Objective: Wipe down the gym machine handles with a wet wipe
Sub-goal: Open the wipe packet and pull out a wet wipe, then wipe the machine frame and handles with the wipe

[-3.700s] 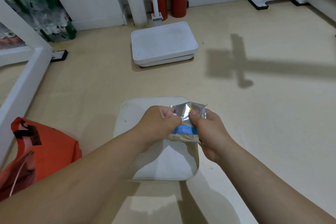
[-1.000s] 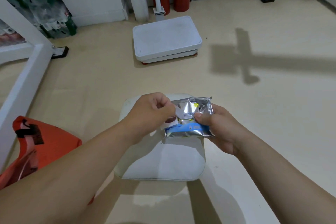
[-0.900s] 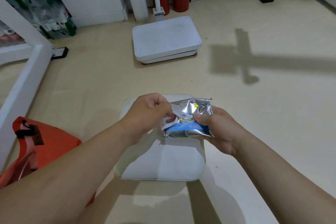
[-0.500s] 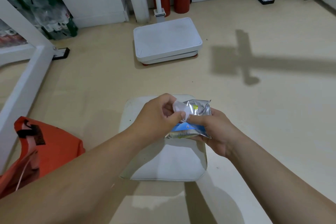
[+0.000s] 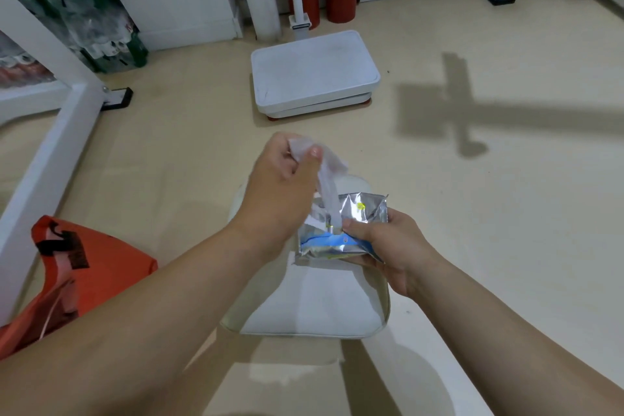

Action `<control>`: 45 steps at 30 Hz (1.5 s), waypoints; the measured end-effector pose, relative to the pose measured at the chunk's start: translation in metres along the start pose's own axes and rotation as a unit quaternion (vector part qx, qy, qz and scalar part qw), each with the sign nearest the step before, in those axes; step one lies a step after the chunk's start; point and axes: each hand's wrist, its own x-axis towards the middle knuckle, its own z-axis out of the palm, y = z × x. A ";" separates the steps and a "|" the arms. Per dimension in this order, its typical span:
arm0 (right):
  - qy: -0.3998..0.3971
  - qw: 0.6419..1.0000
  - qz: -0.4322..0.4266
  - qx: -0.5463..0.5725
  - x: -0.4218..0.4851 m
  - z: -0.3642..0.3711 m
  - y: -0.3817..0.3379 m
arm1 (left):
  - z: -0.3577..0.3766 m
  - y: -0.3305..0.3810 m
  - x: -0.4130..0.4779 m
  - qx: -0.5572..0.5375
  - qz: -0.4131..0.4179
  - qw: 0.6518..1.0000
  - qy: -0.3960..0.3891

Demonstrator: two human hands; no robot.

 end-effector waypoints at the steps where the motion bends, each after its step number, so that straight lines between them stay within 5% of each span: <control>1: 0.002 1.000 -0.002 0.000 0.002 0.001 0.002 | -0.004 0.006 0.003 -0.025 0.010 0.999 0.026; 4: 0.020 1.000 -0.007 -0.017 0.005 0.008 0.008 | -0.016 0.018 0.007 -0.056 0.042 0.995 0.069; 8: 0.036 0.999 -0.003 0.021 0.005 0.019 0.007 | -0.024 0.008 0.005 0.054 0.072 0.993 0.075; 16: 0.063 0.986 -0.090 -0.128 0.001 0.033 -0.006 | -0.024 -0.010 0.003 0.116 -0.020 0.992 0.034; 20: 0.154 0.935 -0.236 -0.215 -0.022 0.032 -0.038 | -0.014 -0.003 0.005 0.030 -0.112 0.993 0.020; 26: 0.045 0.990 -0.125 -0.039 -0.076 0.024 -0.083 | 0.013 0.051 -0.023 -0.110 -0.218 0.969 -0.040; 33: 0.112 0.989 -0.049 0.079 -0.198 0.001 -0.159 | 0.026 0.197 -0.077 -0.082 -0.235 0.963 -0.104; 41: 0.104 0.992 -0.071 0.016 -0.378 0.017 -0.338 | -0.002 0.422 -0.130 -0.145 -0.251 0.947 -0.135; 45: 0.025 0.996 -0.079 -0.037 -0.470 0.033 -0.414 | -0.032 0.533 -0.164 -0.156 -0.230 0.954 -0.115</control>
